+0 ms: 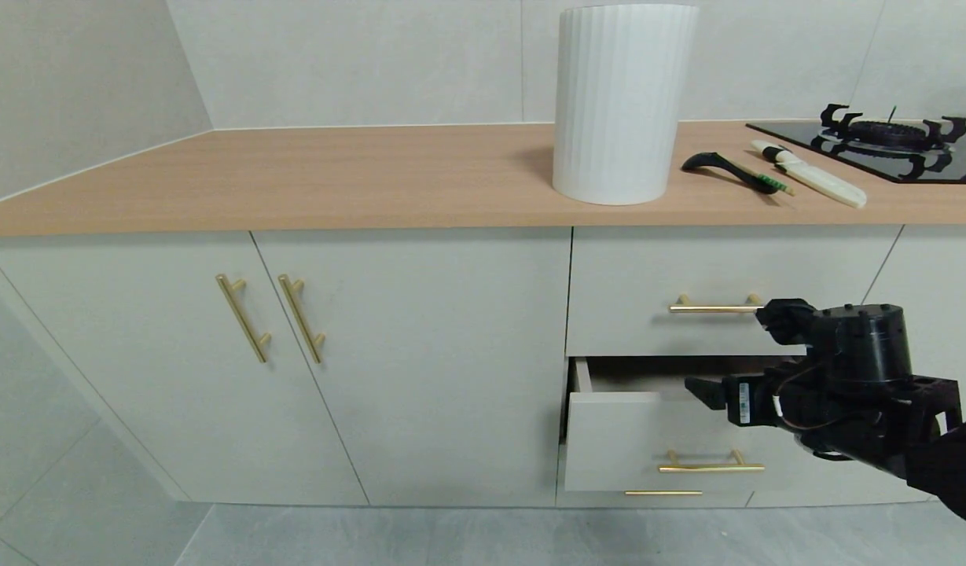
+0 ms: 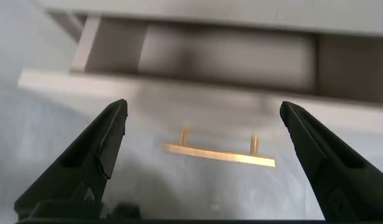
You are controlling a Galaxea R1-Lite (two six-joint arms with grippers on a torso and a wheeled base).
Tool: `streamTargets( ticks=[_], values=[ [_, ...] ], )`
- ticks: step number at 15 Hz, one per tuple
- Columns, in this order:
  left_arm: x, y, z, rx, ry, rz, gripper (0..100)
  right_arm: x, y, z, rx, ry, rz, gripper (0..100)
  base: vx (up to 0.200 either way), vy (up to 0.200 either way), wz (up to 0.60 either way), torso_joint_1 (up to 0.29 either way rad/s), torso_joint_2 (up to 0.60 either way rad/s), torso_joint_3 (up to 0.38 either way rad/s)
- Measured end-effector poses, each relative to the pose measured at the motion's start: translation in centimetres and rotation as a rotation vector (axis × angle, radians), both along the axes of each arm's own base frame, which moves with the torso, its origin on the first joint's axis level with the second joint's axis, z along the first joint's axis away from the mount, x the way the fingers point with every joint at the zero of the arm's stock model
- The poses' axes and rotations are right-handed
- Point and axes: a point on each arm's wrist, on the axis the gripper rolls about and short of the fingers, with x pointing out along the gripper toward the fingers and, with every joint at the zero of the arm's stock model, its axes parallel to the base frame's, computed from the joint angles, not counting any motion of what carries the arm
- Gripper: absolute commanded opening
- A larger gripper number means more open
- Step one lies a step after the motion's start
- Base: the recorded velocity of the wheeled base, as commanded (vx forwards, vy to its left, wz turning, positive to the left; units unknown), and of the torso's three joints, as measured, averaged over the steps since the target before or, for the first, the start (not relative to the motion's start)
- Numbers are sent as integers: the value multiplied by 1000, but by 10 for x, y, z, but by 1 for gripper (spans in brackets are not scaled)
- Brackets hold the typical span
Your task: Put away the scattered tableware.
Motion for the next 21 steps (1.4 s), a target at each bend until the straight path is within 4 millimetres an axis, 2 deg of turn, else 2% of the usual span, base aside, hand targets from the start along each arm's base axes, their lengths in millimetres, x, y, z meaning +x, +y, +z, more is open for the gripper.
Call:
streamTargets(
  ticks=[5,10,16,21],
  values=[
    [0,0,0,0,0,1,100,25,8,-32,7,-114,-62,100,0,0,0,0,0,0],
    [0,0,0,0,0,0,100,39,11,-64,-17,-104,-102,100,0,0,0,0,0,0],
    [0,0,0,0,0,0,100,39,10,-71,-31,-78,-102,100,0,0,0,0,0,0],
    [0,0,0,0,0,0,100,30,7,-66,-48,-18,-94,100,0,0,0,0,0,0]
  ],
)
